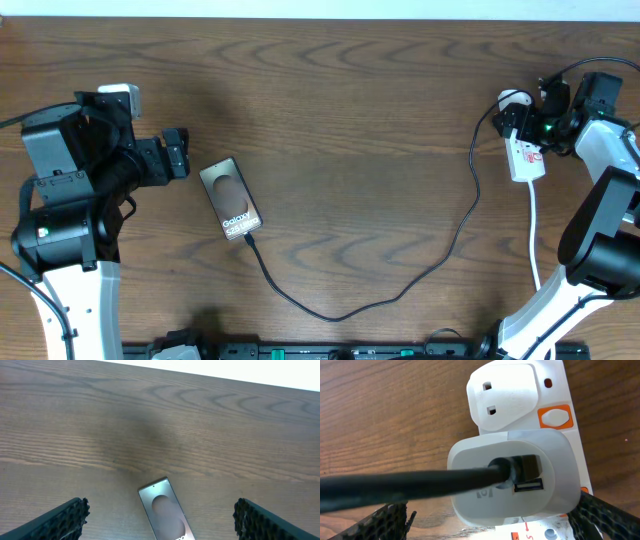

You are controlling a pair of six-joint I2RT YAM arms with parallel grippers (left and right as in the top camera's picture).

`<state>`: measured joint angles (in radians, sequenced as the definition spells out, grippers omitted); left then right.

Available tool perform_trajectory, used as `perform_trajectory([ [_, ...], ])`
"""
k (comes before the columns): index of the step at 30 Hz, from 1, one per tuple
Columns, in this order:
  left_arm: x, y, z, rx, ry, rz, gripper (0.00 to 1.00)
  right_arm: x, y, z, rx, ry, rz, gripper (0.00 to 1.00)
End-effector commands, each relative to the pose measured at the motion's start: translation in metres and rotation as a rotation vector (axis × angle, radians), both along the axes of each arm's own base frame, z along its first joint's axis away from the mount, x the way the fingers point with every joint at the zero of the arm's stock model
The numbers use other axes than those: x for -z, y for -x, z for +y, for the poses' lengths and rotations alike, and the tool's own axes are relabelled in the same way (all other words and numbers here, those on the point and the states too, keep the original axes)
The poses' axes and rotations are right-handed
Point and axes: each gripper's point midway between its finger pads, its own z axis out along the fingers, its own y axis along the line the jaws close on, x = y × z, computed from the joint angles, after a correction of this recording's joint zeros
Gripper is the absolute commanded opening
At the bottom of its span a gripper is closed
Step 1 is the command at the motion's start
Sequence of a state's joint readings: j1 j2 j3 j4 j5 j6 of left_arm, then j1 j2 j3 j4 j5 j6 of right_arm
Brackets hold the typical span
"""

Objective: Plug charger to phone and switch on socket
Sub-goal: 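Press the power strip switch down with the right gripper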

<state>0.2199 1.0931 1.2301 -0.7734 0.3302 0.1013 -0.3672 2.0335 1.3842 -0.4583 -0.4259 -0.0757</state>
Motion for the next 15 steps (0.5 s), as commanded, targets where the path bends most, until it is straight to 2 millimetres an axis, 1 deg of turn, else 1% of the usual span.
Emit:
perform_trajectory([
  [1, 0.001, -0.001, 0.002, -0.014, 0.003, 0.003, 0.95, 0.002, 0.009, 0.082, -0.161, -0.246, 0.016, 0.96],
  [5, 0.001, -0.001, 0.002, -0.014, 0.003, 0.003, 0.95, 0.003, 0.01, 0.083, -0.156, -0.252, 0.021, 0.96],
  [15, 0.001, -0.001, 0.002, -0.014, 0.003, 0.003, 0.95, 0.012, 0.016, 0.085, -0.142, -0.264, 0.039, 0.96],
])
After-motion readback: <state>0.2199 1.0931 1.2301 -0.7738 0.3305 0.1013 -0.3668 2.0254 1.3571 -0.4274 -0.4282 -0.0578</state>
